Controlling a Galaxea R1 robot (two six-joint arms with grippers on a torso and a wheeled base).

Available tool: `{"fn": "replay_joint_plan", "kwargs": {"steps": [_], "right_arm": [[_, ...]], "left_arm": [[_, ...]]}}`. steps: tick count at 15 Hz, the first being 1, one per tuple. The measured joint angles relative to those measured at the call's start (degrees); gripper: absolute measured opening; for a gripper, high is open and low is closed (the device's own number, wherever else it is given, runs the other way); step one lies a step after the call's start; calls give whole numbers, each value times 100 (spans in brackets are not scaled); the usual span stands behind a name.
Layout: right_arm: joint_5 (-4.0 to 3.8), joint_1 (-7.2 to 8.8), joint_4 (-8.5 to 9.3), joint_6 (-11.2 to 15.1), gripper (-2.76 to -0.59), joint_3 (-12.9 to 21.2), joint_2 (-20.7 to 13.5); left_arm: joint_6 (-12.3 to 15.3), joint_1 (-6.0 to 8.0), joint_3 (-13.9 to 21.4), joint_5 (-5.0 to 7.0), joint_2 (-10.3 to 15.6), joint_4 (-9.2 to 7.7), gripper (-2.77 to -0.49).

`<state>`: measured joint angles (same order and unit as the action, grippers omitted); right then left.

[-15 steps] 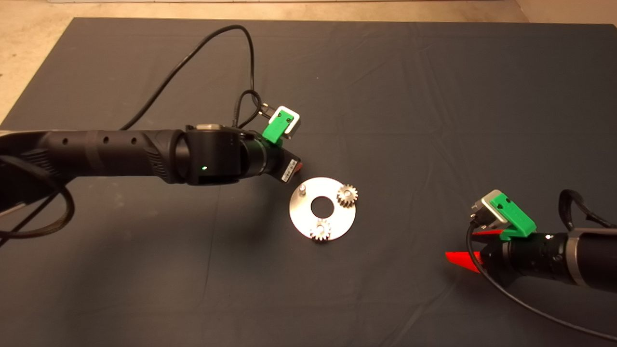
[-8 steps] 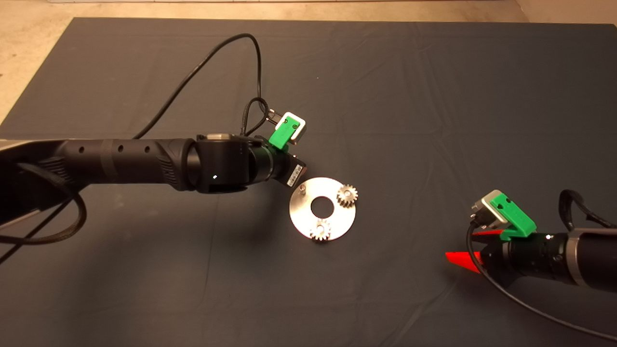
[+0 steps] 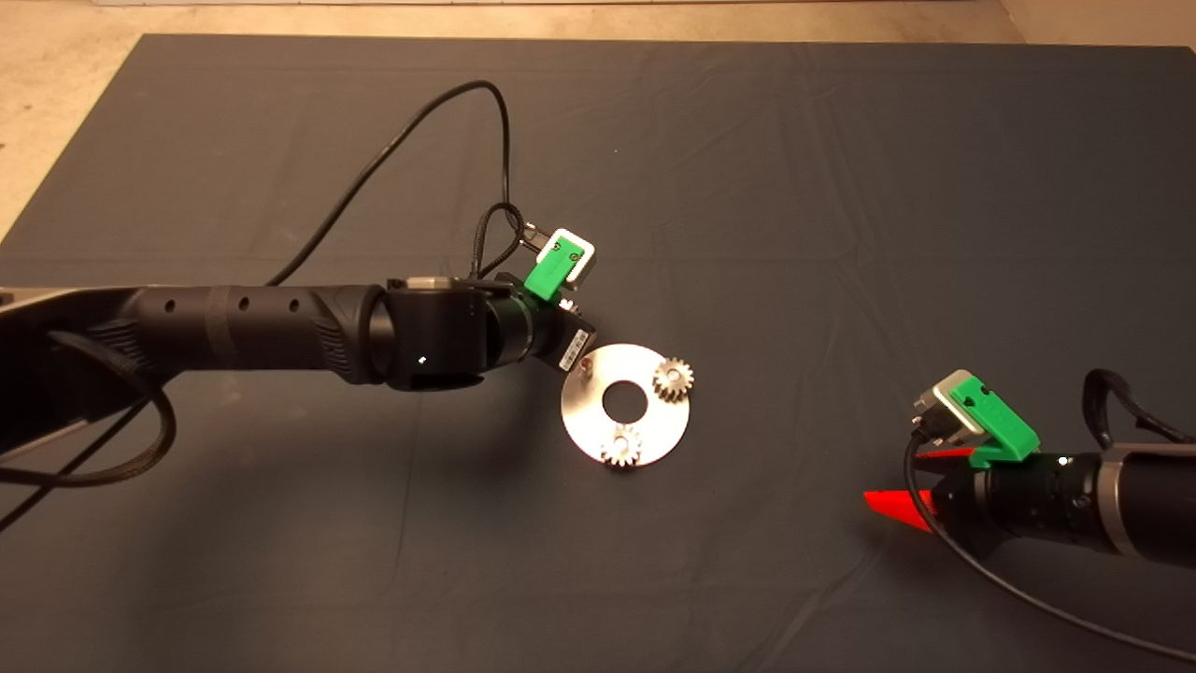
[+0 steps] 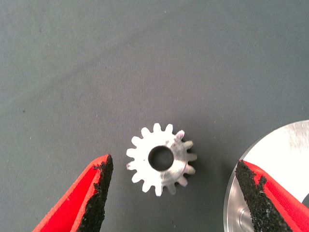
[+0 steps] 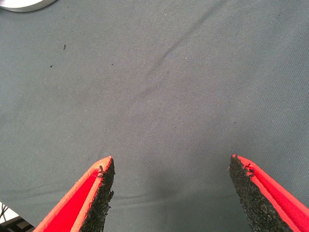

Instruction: Install three planetary gears onto the carrier pins

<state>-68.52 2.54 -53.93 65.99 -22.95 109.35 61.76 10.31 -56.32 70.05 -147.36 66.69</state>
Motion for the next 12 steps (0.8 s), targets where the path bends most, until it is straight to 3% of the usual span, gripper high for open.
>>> {"fn": "replay_joint_plan", "kwargs": {"steps": [3,10,12], "right_arm": [[2,0,18,0,-160,0,0],[-2,0,60,2,-160,0,-4],[0,0,62,0,-160,0,-4]], "left_arm": [[1,-155,-161,4,-10,48,-148],[-2,-153,-263,1,-93,98,-148],[-2,-155,-289,1,-93,150,-157]]}}
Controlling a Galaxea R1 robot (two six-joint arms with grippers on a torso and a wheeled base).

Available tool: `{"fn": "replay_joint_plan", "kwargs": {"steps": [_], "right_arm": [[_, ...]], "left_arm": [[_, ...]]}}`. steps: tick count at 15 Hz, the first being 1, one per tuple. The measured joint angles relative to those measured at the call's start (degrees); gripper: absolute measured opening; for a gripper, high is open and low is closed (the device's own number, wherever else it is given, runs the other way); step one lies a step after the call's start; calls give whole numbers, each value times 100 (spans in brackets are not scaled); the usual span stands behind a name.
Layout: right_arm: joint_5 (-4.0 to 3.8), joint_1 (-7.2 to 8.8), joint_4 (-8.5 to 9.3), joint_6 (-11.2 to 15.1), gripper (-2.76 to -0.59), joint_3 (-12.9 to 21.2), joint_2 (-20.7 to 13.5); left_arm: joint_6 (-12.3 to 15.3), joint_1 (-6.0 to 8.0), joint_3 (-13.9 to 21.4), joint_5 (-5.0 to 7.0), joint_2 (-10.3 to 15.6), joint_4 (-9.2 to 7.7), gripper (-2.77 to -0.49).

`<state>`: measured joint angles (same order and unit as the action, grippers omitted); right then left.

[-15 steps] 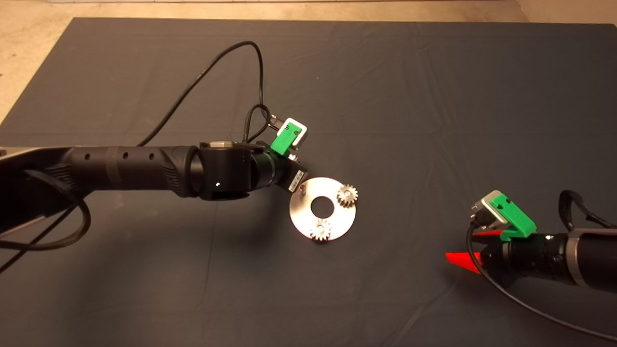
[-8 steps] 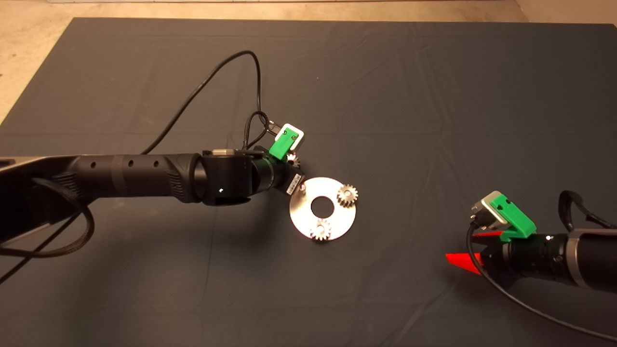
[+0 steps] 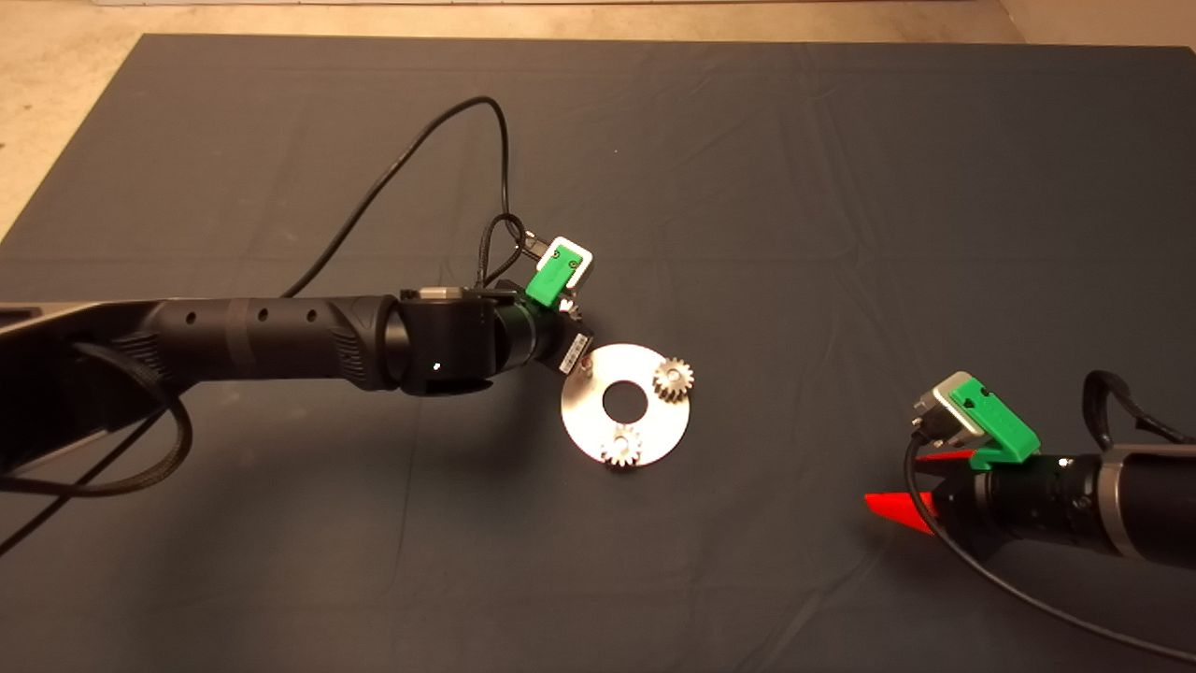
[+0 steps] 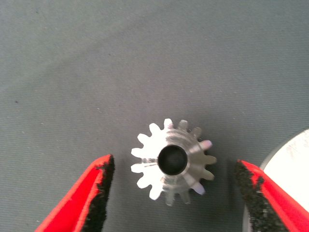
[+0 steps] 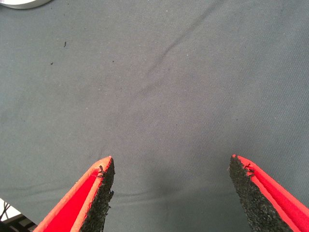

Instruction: Install three planetary gears onto the carrier pins

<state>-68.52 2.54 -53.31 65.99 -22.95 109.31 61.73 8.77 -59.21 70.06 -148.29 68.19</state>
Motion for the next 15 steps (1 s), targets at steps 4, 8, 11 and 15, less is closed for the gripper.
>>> {"fn": "replay_joint_plan", "kwargs": {"steps": [4,8,11,15], "right_arm": [[-1,0,1,0,-160,0,-61],[0,0,1,1,-160,2,-77],[4,0,1,2,-160,5,-99],[2,0,1,0,-160,5,-124]], "left_arm": [[0,0,-73,-79,-3,80,-157],[0,-22,-73,-112,-14,94,-172],[0,-52,-71,-118,-14,104,-188],[0,-52,-73,-173,-12,105,-204]]}}
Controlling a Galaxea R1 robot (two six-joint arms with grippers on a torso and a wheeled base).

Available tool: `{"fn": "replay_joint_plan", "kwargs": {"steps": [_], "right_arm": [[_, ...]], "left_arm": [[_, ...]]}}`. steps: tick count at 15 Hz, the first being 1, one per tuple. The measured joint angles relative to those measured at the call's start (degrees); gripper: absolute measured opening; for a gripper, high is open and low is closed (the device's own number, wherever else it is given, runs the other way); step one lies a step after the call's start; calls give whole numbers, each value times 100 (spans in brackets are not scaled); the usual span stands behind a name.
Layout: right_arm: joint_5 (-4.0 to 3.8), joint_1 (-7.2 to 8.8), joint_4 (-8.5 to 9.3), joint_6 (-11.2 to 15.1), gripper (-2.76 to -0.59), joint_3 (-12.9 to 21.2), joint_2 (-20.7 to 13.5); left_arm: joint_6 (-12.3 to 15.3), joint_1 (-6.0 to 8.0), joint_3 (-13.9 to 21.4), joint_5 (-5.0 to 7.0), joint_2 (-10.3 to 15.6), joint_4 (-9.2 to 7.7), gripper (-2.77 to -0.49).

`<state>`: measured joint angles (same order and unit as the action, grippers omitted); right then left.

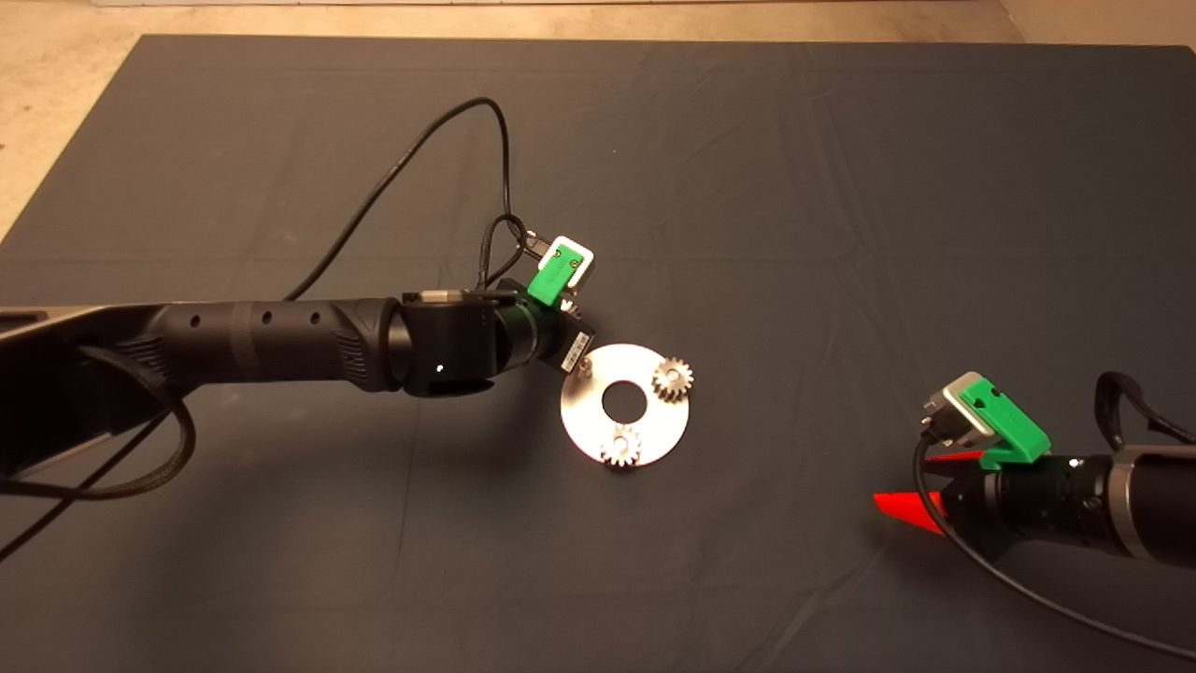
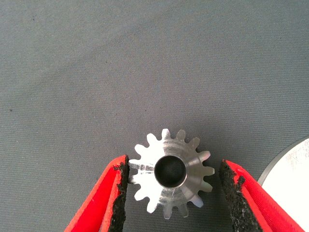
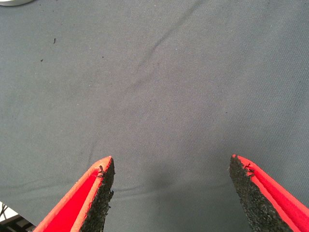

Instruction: Install three planetary gears onto the carrier pins

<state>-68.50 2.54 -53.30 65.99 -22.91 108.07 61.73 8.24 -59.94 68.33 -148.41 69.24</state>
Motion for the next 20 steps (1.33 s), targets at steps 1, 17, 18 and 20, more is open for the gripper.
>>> {"fn": "replay_joint_plan", "kwargs": {"steps": [1,17,18,20], "right_arm": [[0,0,2,0,-160,1,-1],[6,0,6,-4,-160,4,-13],[6,0,7,-4,-160,4,-13],[9,0,7,-4,-160,4,-13]], "left_arm": [[0,2,0,2,0,7,-213],[-2,-63,7,-91,17,132,-238],[-7,-64,11,-85,17,134,-241],[-11,-76,32,-88,50,156,-244]]}}
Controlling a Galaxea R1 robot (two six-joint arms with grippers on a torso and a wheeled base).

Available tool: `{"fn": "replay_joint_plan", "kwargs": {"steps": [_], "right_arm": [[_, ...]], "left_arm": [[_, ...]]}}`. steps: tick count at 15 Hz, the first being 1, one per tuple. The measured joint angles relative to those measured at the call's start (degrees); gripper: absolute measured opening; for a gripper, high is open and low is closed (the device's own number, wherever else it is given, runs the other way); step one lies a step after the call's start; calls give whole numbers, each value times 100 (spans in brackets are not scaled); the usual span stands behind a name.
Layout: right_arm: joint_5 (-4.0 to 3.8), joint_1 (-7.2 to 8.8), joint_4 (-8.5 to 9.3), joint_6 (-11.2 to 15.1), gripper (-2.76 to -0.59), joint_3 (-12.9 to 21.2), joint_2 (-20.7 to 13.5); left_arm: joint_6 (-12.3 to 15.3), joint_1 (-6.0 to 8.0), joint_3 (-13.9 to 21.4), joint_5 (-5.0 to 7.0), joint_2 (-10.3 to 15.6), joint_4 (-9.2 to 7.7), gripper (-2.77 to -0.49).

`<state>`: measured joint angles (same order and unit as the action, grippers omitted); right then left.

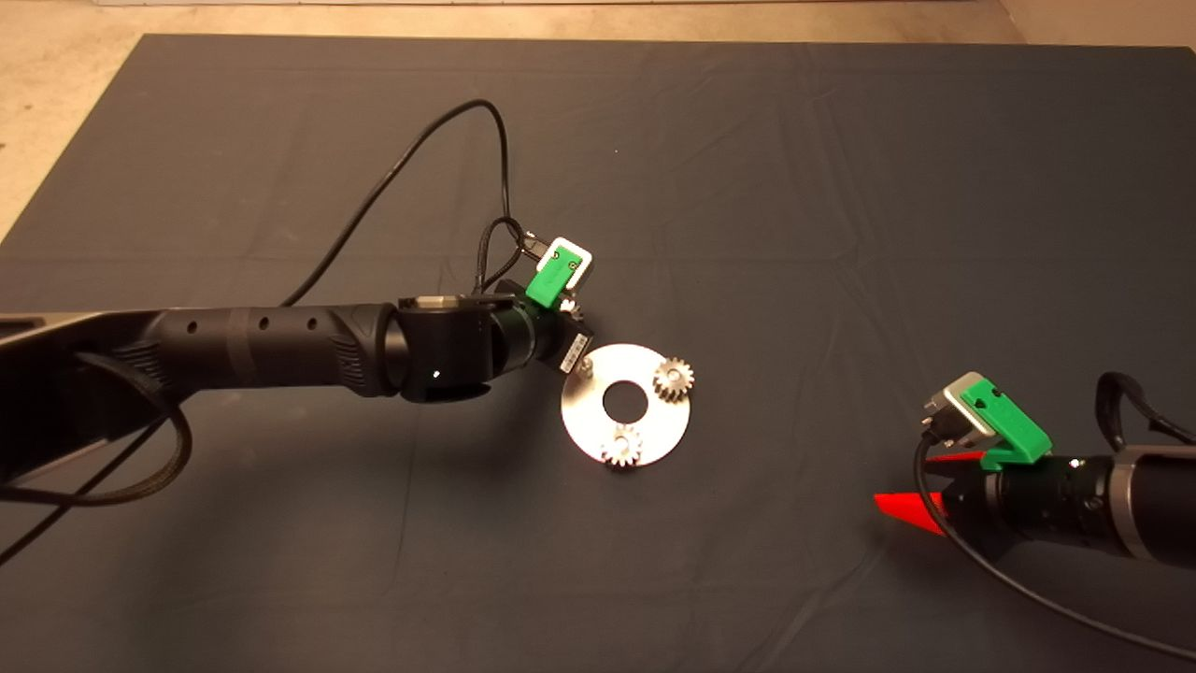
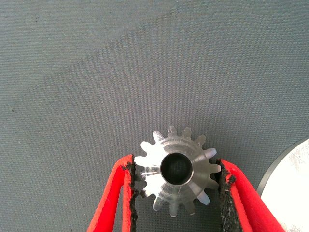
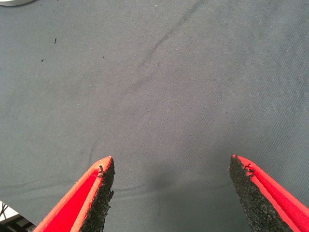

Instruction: Install three planetary gears onto the carrier pins

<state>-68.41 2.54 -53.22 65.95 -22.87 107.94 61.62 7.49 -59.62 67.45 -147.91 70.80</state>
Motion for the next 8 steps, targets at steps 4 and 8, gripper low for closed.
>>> {"fn": "replay_joint_plan", "kwargs": {"steps": [4,8], "right_arm": [[0,0,9,-11,-160,2,0],[-2,-1,11,-34,-160,2,-2]], "left_arm": [[-20,-2,65,70,20,0,-251],[-44,-47,594,841,157,-63,-253]]}}
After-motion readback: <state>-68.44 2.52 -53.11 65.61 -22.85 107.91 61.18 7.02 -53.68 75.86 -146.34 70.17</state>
